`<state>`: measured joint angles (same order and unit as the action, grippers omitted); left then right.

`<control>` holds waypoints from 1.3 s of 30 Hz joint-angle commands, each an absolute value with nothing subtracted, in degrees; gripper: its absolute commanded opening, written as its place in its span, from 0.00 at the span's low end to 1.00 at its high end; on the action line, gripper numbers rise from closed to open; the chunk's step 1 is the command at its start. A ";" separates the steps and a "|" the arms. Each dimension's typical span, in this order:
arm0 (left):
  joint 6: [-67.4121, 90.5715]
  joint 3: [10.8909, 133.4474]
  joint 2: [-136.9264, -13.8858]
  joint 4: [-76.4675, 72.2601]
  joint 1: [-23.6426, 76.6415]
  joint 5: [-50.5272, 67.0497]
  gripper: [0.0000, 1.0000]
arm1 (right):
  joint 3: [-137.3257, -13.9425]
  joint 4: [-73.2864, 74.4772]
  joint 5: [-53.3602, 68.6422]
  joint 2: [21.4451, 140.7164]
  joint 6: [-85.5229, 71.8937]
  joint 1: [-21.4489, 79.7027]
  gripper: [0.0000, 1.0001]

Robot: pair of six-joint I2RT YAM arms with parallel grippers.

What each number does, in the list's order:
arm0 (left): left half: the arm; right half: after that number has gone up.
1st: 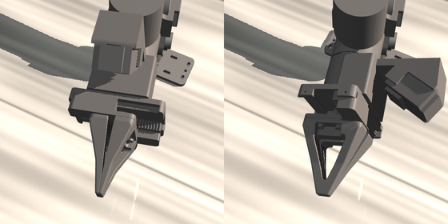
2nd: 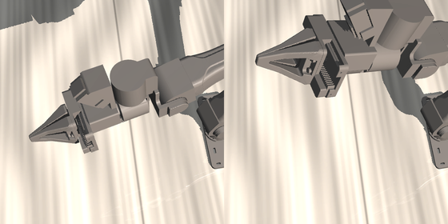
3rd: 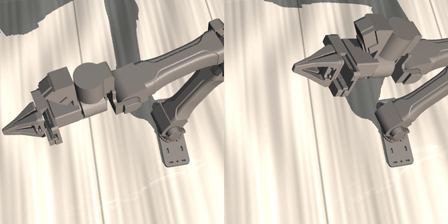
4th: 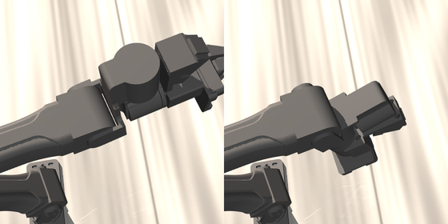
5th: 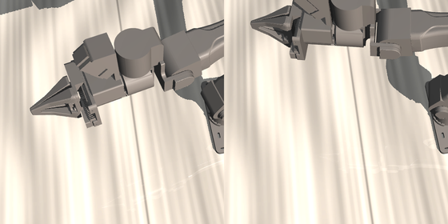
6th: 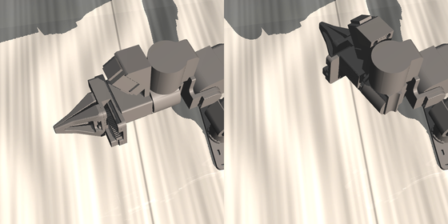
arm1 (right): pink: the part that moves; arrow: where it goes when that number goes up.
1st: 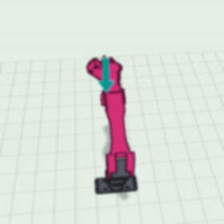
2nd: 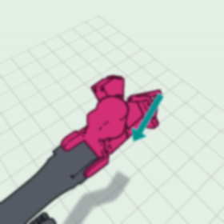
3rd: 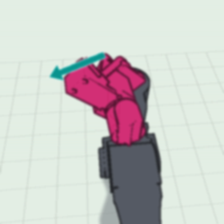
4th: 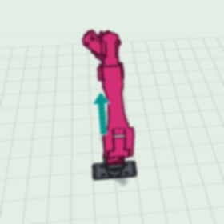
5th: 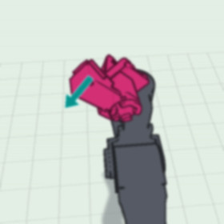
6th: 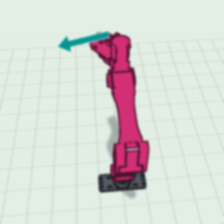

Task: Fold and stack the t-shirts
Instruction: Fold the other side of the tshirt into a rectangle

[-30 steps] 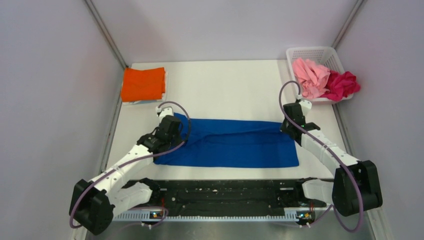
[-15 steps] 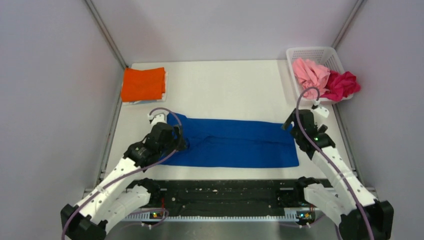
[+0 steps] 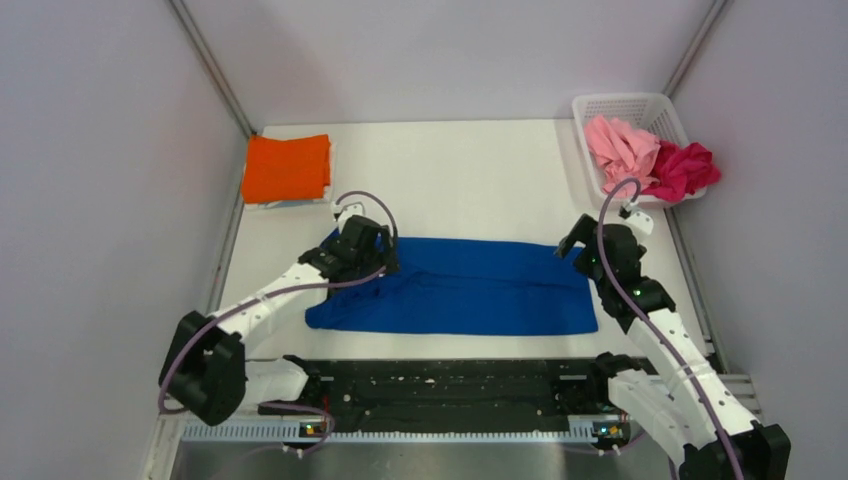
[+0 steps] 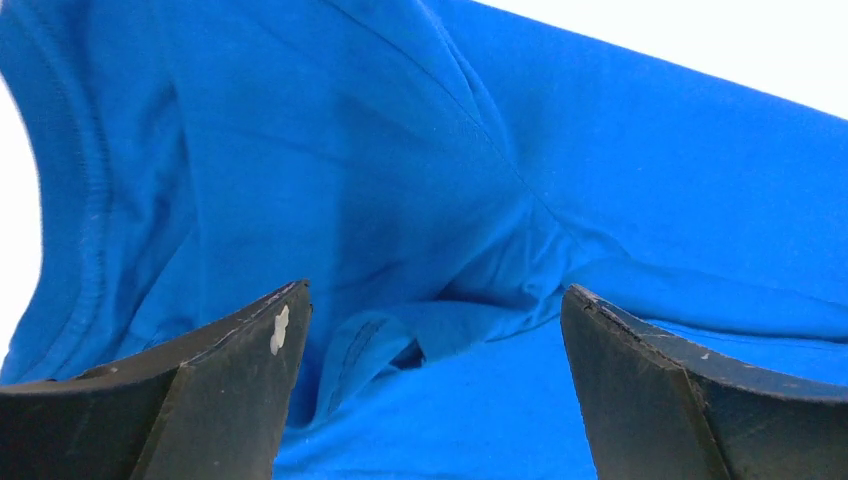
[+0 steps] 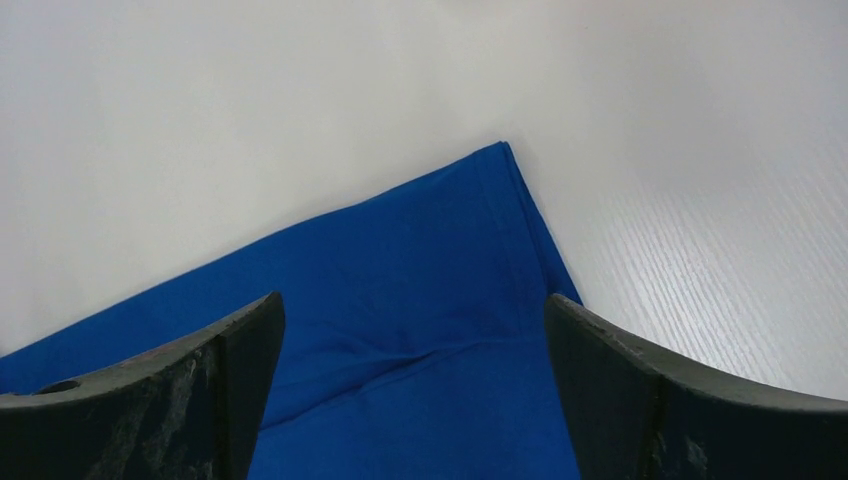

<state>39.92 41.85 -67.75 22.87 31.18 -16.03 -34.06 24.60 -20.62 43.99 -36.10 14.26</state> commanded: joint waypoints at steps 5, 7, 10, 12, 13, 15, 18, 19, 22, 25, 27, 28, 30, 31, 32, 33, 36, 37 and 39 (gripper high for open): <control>37.40 43.80 -74.09 17.11 31.48 -5.63 0.99 | -34.17 21.88 -16.98 45.36 -34.26 14.83 0.99; 37.37 41.36 -72.22 17.44 32.12 -2.42 0.99 | -34.06 21.88 -17.15 45.11 -34.24 14.84 0.99; 36.48 38.26 -68.92 19.70 33.84 1.86 0.99 | -33.78 21.88 -17.47 44.83 -34.31 14.80 0.99; 36.65 36.18 -66.47 21.36 35.38 3.19 0.99 | -33.56 21.59 -17.54 44.90 -34.56 14.83 0.99; 36.95 35.26 -65.71 22.01 36.22 3.62 0.99 | -33.43 21.43 -17.18 45.05 -34.59 14.81 0.99; 38.00 33.43 -64.66 23.12 37.25 3.99 0.99 | -33.08 21.14 -16.76 45.08 -34.64 14.83 0.99; 39.41 31.61 -64.17 23.62 37.59 4.37 0.99 | -32.86 20.97 -16.82 45.08 -34.66 14.84 0.99; 39.62 31.53 -63.93 23.78 37.63 4.42 0.99 | -32.88 20.92 -16.72 45.09 -34.69 14.81 0.99; 39.50 33.03 -62.50 24.88 37.96 4.56 0.99 | -33.06 20.99 -16.40 44.87 -34.29 14.80 0.99; 38.09 35.71 -58.61 25.40 38.23 5.40 0.99 | -32.87 20.96 -16.35 44.29 -34.19 14.84 0.99; 37.28 37.09 -55.11 25.12 38.24 3.60 0.99 | -32.76 20.98 -16.35 43.92 -34.10 14.81 0.99; 37.17 37.39 -54.08 24.75 38.23 1.43 0.99 | -32.63 21.04 -16.37 43.77 -34.10 14.77 0.99; 38.88 36.74 -53.66 22.72 37.92 -8.21 0.99 | -32.62 20.98 -16.36 43.52 -34.16 14.85 0.99; 39.16 36.99 -54.56 22.17 37.62 -10.85 0.99 | -32.54 20.96 -16.39 43.51 -34.19 14.84 0.99; 38.95 37.76 -56.34 21.80 37.28 -11.97 0.99 | -32.64 20.87 -16.35 43.54 -34.12 14.85 0.99; 39.25 38.78 -58.48 21.34 37.05 -12.75 0.99 | -32.68 20.87 -16.19 43.70 -34.08 14.84 0.99; 39.81 41.35 -65.31 18.13 37.02 -9.80 0.99 | -32.70 20.91 -16.01 43.99 -34.07 14.83 0.99; 39.40 42.08 -68.02 16.87 37.03 -8.32 0.99 | -32.64 20.87 -16.12 44.06 -34.10 14.85 0.99; 39.05 44.46 -72.44 17.69 37.00 -5.91 0.99 | -32.55 20.66 -15.88 44.11 -34.18 14.82 0.99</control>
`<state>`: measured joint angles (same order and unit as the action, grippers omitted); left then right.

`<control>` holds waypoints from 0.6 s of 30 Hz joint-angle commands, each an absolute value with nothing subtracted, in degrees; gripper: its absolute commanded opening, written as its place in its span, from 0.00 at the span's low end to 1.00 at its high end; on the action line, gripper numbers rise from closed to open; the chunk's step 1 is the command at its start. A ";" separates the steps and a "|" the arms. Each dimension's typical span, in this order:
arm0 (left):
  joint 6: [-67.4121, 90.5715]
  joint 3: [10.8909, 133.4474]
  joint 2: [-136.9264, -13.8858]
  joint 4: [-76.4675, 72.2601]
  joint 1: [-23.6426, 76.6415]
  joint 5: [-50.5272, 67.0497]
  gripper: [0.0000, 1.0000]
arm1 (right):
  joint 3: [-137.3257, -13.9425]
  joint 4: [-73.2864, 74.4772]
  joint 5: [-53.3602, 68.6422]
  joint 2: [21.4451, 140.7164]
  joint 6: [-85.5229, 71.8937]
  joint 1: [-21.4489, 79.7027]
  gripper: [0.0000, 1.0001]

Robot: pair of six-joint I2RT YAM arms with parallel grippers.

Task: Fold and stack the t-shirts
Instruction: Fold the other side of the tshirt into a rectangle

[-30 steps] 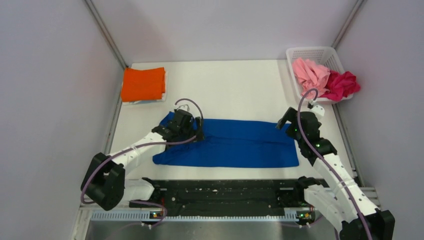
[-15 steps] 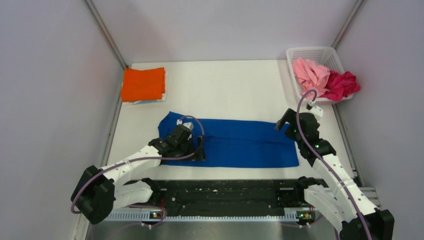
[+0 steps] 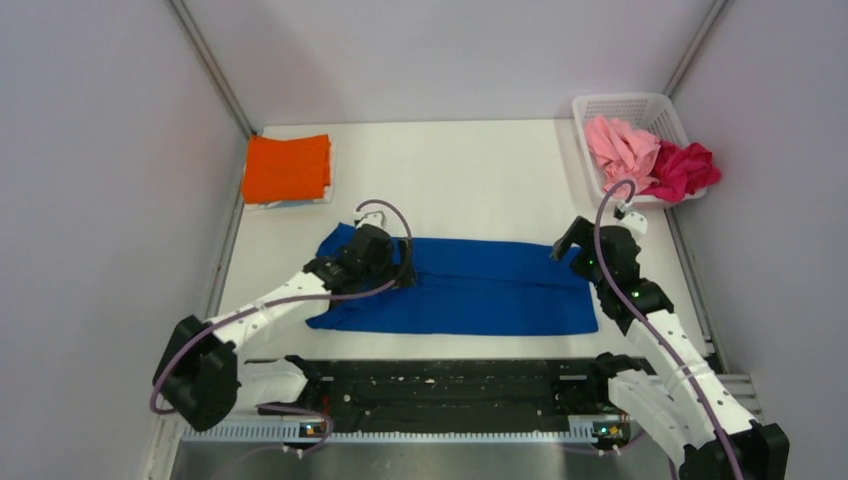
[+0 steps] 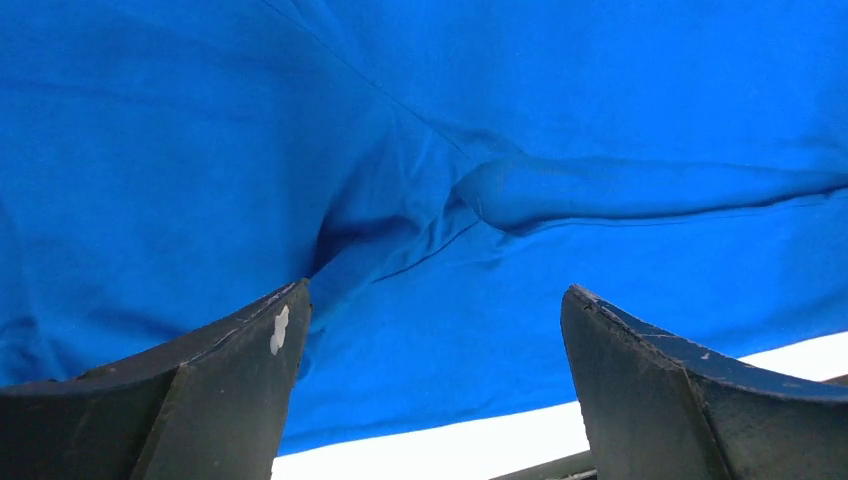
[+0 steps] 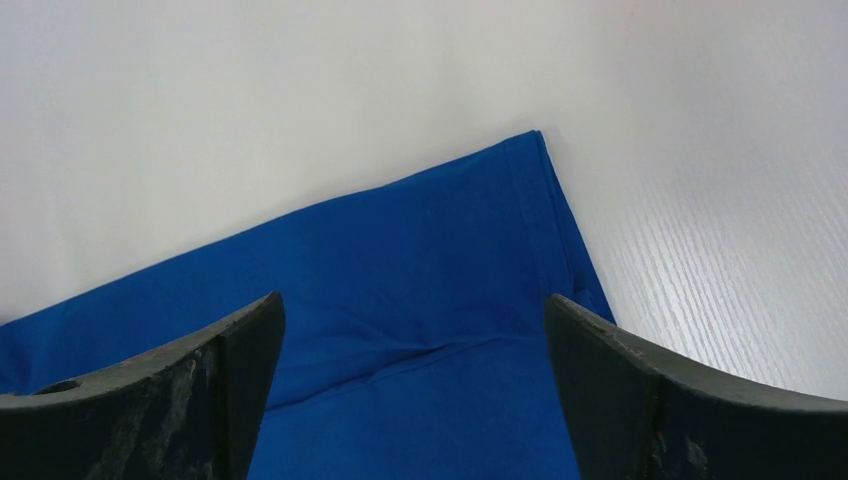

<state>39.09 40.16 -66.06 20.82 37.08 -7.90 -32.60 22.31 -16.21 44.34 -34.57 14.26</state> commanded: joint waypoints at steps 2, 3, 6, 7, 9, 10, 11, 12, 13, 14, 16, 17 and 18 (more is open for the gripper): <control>38.83 46.35 -76.10 18.36 37.12 -2.32 0.99 | -32.37 20.65 -15.80 44.23 -34.18 14.79 0.99; 38.98 46.36 -77.21 18.38 37.09 -1.02 0.99 | -32.31 20.65 -15.91 44.21 -34.12 14.80 0.99; 39.81 44.96 -78.49 18.14 37.14 1.78 0.99 | -31.97 20.41 -16.00 44.22 -34.24 14.85 0.99; 40.11 44.17 -78.44 17.69 37.14 3.78 0.99 | -31.81 20.24 -15.95 44.21 -34.25 14.81 0.99; 41.03 42.32 -77.72 15.73 37.51 6.71 0.99 | -31.50 19.87 -15.70 44.28 -34.35 14.85 0.99; 41.81 41.23 -77.28 14.52 37.76 7.76 0.99 | -31.47 19.79 -15.67 44.29 -34.32 14.85 0.99; 42.54 40.08 -77.05 13.25 37.94 8.99 0.99 | -31.39 19.66 -15.76 44.40 -34.38 14.85 0.99; 43.14 39.29 -77.09 12.29 38.16 10.40 0.99 | -31.31 19.50 -15.80 44.45 -34.37 14.78 0.99; 43.57 38.76 -77.36 12.00 38.27 11.18 0.99 | -31.29 19.44 -15.75 44.63 -34.37 14.77 0.99; 43.94 38.50 -77.69 12.36 38.42 11.09 0.99 | -31.33 19.35 -15.67 44.71 -34.32 14.85 0.99; 44.05 37.78 -78.07 13.26 38.81 9.26 0.99 | -31.29 19.33 -15.52 45.12 -34.28 14.85 0.99; 44.00 37.63 -78.21 14.26 38.77 7.53 0.99 | -31.31 19.25 -15.51 45.29 -34.24 14.85 0.99; 43.77 37.74 -78.29 15.23 38.76 5.91 0.99 | -31.26 19.25 -15.55 45.46 -34.21 14.78 0.99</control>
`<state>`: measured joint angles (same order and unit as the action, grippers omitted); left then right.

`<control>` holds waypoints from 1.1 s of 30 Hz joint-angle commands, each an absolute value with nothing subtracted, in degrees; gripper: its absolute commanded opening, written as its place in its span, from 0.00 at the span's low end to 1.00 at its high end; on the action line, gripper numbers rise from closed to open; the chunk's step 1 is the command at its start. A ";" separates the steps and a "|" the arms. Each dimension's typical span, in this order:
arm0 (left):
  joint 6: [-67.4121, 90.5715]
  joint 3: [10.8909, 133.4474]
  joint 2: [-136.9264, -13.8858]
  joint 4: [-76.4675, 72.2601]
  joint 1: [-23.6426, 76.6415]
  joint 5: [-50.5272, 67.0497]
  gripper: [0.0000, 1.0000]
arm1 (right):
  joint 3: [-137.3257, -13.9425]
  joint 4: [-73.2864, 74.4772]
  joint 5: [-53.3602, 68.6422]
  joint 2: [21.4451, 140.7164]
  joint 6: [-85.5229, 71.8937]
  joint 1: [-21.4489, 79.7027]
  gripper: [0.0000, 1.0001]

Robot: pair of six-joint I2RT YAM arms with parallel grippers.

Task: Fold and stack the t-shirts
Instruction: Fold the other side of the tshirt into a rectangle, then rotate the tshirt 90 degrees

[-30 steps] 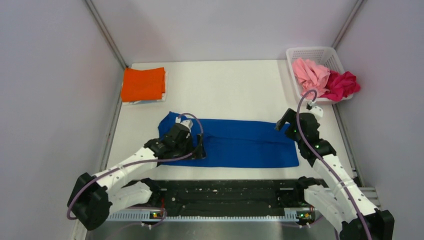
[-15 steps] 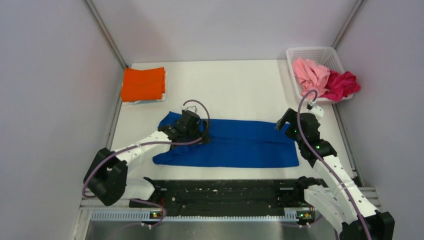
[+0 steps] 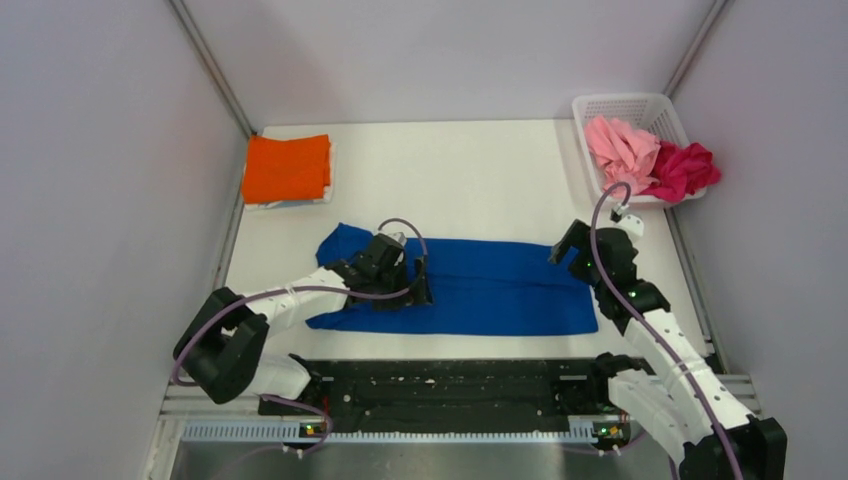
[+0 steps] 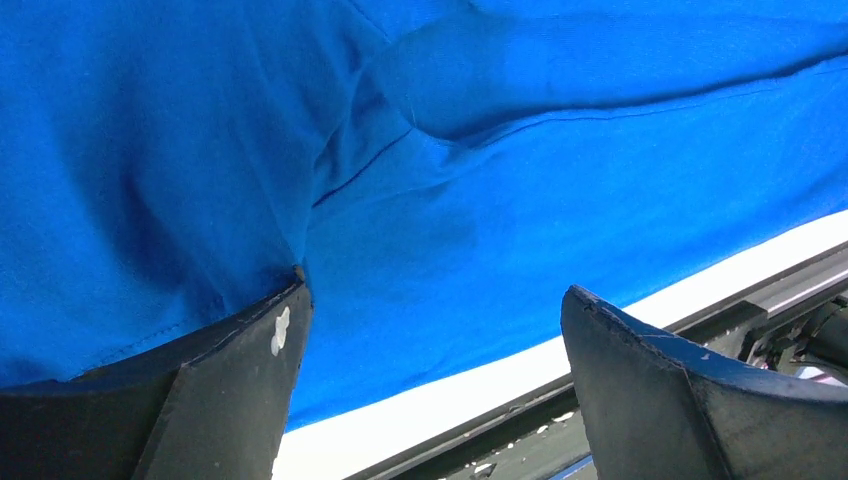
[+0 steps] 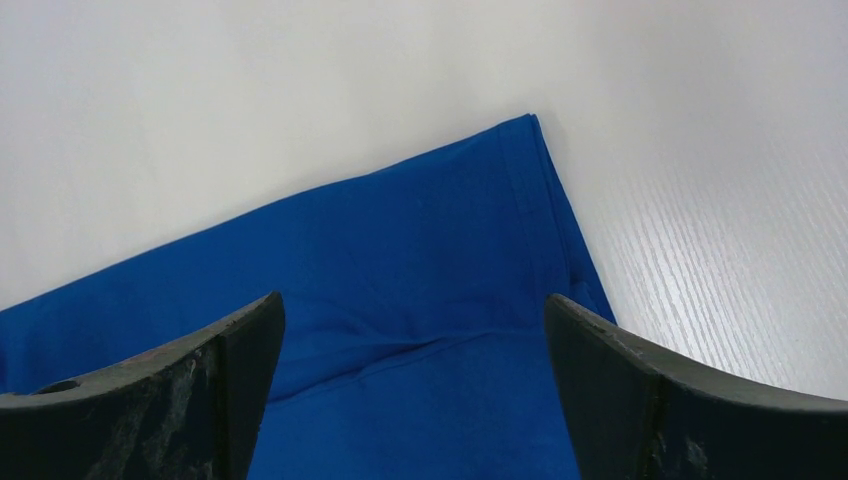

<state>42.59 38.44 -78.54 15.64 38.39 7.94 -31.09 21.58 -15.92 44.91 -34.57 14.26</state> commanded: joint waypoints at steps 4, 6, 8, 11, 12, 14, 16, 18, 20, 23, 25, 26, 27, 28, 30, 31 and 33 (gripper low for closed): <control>42.91 40.21 -77.54 18.12 38.76 2.18 0.99 | -31.44 19.16 -14.98 45.87 -34.02 14.84 0.99; 42.17 41.94 -75.54 18.92 38.76 3.95 0.99 | -31.59 19.12 -14.98 45.88 -33.91 14.79 0.99; 40.77 43.02 -72.05 18.59 38.76 6.86 0.99 | -31.73 19.03 -14.68 45.93 -33.68 14.85 0.99; 39.07 41.32 -65.49 15.08 38.68 7.75 0.99 | -31.62 17.33 -12.31 46.50 -33.53 14.83 0.99; 39.38 40.61 -63.91 14.03 38.56 5.22 0.99 | -31.52 16.51 -11.20 47.08 -33.55 14.81 0.99; 40.71 39.73 -61.96 13.06 37.01 1.31 0.99 | -31.31 14.46 -8.02 48.56 -33.17 14.85 0.99; 42.54 39.72 -62.91 11.91 33.00 2.51 0.99 | -30.93 12.02 -4.18 50.86 -32.99 14.85 0.99; 45.15 39.46 -65.71 9.80 28.11 5.25 0.99 | -30.85 9.48 -0.65 54.09 -33.32 14.97 0.99; 47.74 39.31 -69.62 7.28 24.09 6.78 0.99 | -30.92 6.68 2.14 57.94 -33.66 15.63 0.99; 50.72 40.75 -75.86 6.03 20.66 7.69 0.99 | -32.39 3.70 2.34 64.08 -33.40 17.81 0.99; 51.38 42.10 -79.32 6.59 19.84 8.80 0.99 | -33.03 0.89 2.21 68.29 -33.48 19.07 0.99; 51.60 42.48 -81.01 6.26 19.80 8.80 0.99 | -33.06 -1.11 2.17 70.18 -33.73 19.61 0.99; 51.94 42.63 -82.51 5.91 19.75 7.94 0.99 | -32.99 -2.84 2.57 71.77 -33.82 20.23 0.99; 52.33 42.63 -83.86 5.75 19.69 6.56 0.99 | -32.84 -4.02 2.89 73.27 -33.83 20.85 0.99; 53.08 43.40 -86.75 5.97 19.33 5.06 0.99 | -32.59 -5.18 2.22 75.78 -34.05 21.98 0.99; 53.16 43.98 -88.28 5.87 19.14 4.81 0.99 | -32.34 -5.46 1.85 76.64 -33.95 22.28 0.99; 53.11 46.22 -91.24 6.10 18.65 4.47 0.99 | -31.44 -5.90 1.05 77.79 -34.13 23.47 0.99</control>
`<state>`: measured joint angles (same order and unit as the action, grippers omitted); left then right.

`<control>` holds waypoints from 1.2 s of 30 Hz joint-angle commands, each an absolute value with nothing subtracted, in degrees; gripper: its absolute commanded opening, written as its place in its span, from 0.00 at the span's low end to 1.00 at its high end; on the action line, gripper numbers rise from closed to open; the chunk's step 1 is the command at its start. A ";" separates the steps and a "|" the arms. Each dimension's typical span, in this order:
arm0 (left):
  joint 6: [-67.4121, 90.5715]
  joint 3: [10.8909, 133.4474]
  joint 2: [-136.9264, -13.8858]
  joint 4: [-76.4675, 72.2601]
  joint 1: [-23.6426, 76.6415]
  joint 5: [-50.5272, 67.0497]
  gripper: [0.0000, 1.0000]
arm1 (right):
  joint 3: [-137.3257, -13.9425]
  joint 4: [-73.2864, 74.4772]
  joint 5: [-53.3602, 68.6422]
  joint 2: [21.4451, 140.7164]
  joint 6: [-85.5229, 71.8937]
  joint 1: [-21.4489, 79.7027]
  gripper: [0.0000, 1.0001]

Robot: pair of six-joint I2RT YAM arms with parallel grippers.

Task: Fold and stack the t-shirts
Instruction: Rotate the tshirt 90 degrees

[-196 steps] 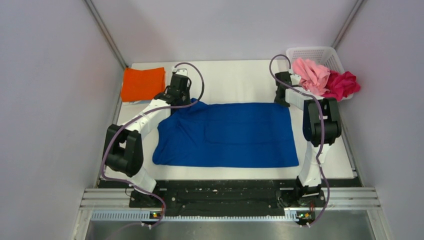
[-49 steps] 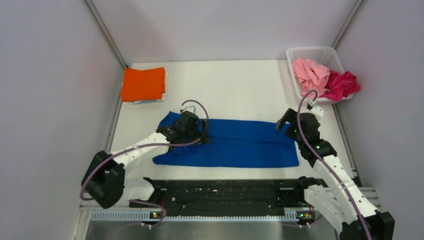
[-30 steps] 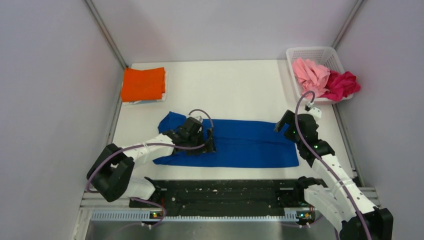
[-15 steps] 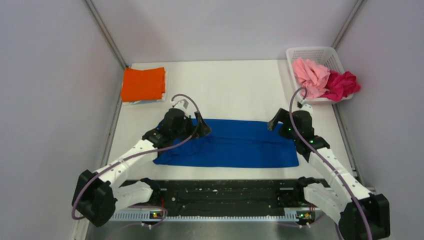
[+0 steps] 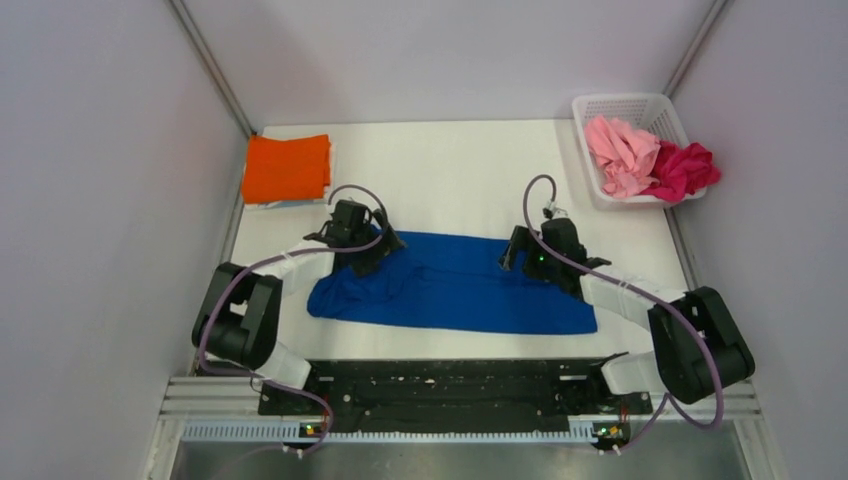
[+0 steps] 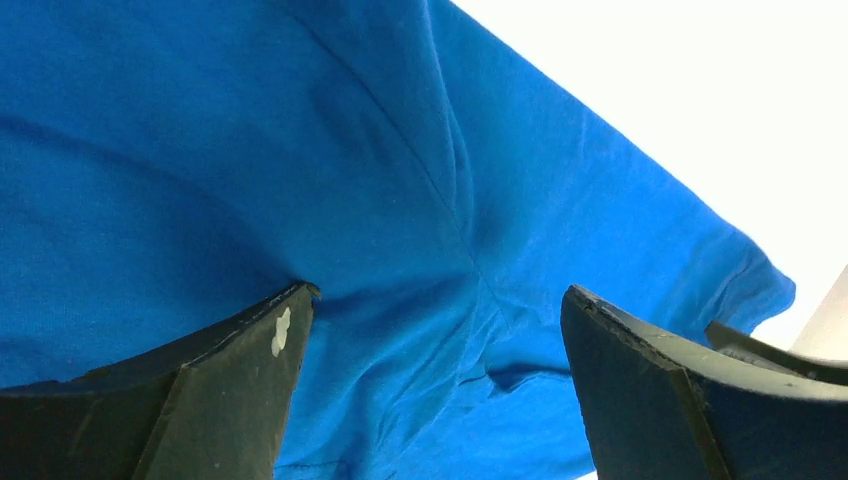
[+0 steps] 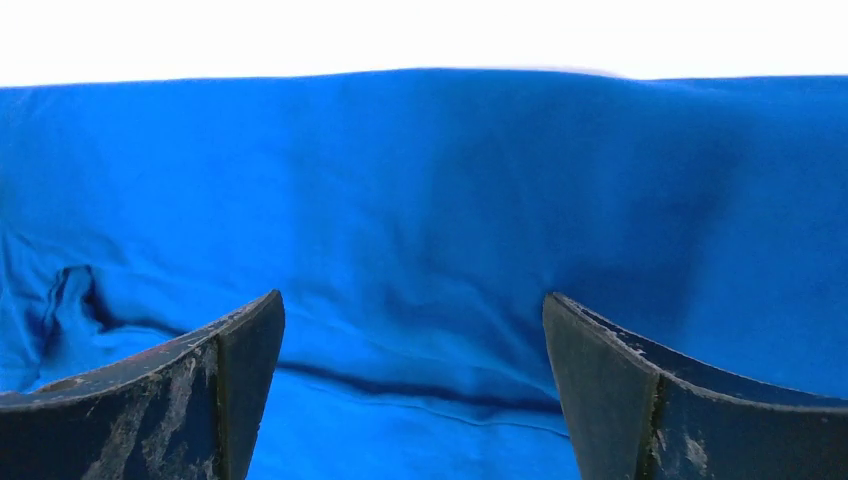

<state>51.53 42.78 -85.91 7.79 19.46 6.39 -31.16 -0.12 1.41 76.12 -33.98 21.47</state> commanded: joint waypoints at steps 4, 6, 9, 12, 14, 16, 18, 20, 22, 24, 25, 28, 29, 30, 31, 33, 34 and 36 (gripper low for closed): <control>52.64 54.93 -98.68 6.40 18.46 3.29 0.99 | -28.82 -5.20 0.56 77.79 -34.98 24.91 0.99; 51.35 62.96 -105.24 6.65 18.46 3.37 0.99 | -27.42 -3.19 0.57 76.64 -35.18 25.88 0.99; 51.68 78.25 -115.62 8.67 18.46 5.43 0.99 | -25.48 -0.24 2.50 73.40 -37.05 29.34 0.99; 52.57 94.21 -126.59 7.50 18.45 8.48 0.99 | -25.08 3.73 4.27 69.89 -39.36 36.23 0.99; 53.00 106.75 -135.60 5.68 18.60 14.98 0.99 | -24.91 2.76 5.91 69.01 -40.46 40.75 0.99; 55.27 122.79 -146.41 6.37 19.00 19.80 0.99 | -24.91 -3.13 9.35 71.20 -40.51 44.83 0.99; 59.18 136.33 -155.91 5.13 19.30 20.27 0.99 | -26.53 -10.02 11.30 74.89 -40.02 48.15 0.99; 64.91 140.56 -160.80 -2.89 19.21 20.03 0.99 | -28.47 -13.84 12.27 77.47 -39.23 49.43 0.99; 67.31 140.33 -162.03 -7.22 19.16 17.10 0.99 | -30.14 -16.20 12.60 77.89 -38.22 49.90 0.99; 66.70 140.28 -161.57 -7.07 19.16 13.15 0.99 | -32.49 -14.90 12.77 77.37 -35.99 49.97 0.99; 66.07 140.27 -161.07 -7.33 19.12 11.62 0.99 | -33.58 -13.78 12.12 76.94 -35.19 49.93 0.99; 64.98 140.31 -160.11 -9.10 18.95 9.22 0.99 | -34.96 -13.47 10.76 75.49 -34.58 49.92 0.99; 64.90 140.34 -159.99 -10.10 18.90 9.74 0.99 | -34.98 -13.71 10.29 74.95 -34.84 49.92 0.99; 65.33 140.36 -159.84 -10.73 18.82 10.49 0.99 | -35.17 -13.24 9.17 74.34 -34.84 49.94 0.99; 65.22 140.51 -159.59 -11.73 18.89 11.66 0.99 | -35.36 -12.25 7.00 73.43 -34.73 49.88 0.99; 64.10 141.16 -158.42 -11.04 19.00 13.56 0.99 | -35.70 -9.94 3.46 71.96 -34.23 49.60 0.99; 62.79 141.10 -157.12 -9.94 19.06 14.66 0.99 | -35.92 -8.77 2.41 71.19 -34.12 49.21 0.99; 59.52 140.50 -153.53 -6.88 19.38 16.55 0.99 | -36.27 -5.74 1.13 69.53 -34.09 47.40 0.99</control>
<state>64.23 138.78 -160.38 -7.07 19.22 13.32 -33.15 -9.74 6.37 73.34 -35.53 49.21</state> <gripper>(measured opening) 0.991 0.986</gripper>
